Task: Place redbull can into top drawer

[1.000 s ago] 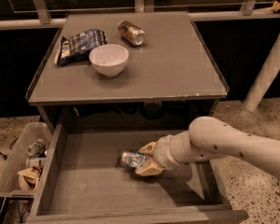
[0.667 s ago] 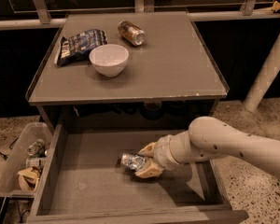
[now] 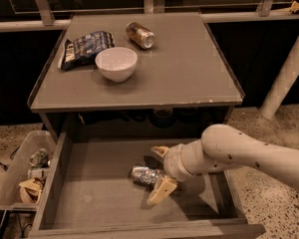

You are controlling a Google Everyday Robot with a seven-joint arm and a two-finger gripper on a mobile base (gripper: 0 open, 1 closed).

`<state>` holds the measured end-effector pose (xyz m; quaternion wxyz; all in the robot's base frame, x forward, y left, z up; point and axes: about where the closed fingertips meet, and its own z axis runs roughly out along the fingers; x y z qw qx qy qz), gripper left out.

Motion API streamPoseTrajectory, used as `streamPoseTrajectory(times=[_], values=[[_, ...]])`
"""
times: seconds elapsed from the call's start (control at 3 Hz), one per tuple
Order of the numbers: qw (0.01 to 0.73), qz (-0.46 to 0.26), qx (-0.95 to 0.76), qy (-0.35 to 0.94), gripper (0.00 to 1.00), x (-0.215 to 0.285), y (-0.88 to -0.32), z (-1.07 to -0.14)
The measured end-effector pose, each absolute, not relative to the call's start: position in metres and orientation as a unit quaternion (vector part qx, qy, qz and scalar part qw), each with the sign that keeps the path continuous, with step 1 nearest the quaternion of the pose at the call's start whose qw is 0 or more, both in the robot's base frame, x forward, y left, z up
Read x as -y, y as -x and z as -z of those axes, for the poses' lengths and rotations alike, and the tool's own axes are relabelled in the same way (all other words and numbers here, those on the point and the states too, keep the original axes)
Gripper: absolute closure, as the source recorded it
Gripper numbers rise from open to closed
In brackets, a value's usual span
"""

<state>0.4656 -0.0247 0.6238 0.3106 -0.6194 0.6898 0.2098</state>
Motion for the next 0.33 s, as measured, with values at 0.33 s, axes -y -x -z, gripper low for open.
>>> streamPoseTrajectory(times=[0.33], values=[[0.311, -0.21, -0.69, 0.619, 0.0, 0.0247, -0.4656, -0.6238]])
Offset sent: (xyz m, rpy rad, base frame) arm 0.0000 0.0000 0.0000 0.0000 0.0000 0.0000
